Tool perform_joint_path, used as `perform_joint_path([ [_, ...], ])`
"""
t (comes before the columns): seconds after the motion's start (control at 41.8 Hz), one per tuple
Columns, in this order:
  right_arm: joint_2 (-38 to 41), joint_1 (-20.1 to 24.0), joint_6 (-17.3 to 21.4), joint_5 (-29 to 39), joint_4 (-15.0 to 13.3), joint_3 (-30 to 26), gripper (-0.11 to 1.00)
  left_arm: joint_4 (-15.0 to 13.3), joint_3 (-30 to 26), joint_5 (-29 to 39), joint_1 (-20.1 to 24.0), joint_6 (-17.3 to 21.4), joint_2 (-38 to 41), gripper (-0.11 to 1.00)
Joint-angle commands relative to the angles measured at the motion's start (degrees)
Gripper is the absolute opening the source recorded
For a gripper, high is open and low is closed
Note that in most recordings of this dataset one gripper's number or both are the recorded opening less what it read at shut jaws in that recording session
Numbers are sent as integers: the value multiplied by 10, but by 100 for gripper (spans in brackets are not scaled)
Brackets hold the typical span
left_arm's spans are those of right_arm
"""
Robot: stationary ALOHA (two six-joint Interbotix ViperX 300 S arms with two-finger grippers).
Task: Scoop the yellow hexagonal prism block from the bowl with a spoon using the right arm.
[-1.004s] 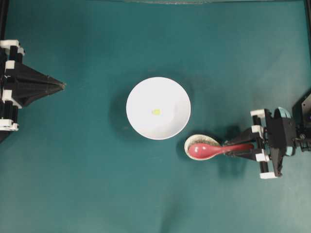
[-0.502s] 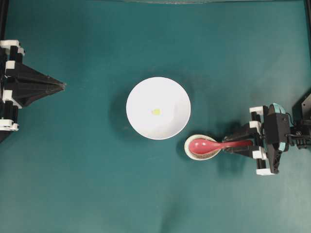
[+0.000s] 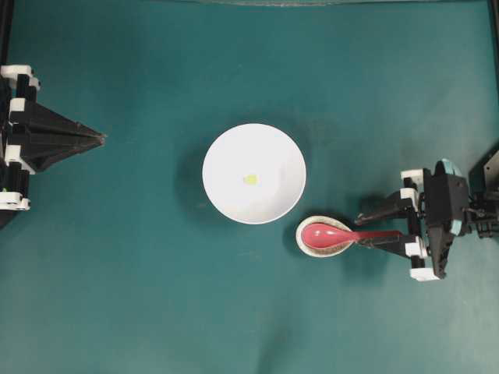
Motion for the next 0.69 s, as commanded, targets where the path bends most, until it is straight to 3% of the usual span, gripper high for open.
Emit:
perform_joint_path([
  [0.0,4,4,16,-21,1,2,47,2,-11,1,0,-3,4,0],
  [0.191,43,17,49,-54,1,2,47,2,-11,6,1,-3,3,0],
  [0.43,91,34,63,-113,3,3,47,2,-11,8,0,-3,3,0],
  [0.669,99,35,68,-115,7,6,47,2,-11,9,0,-3,3,0],
])
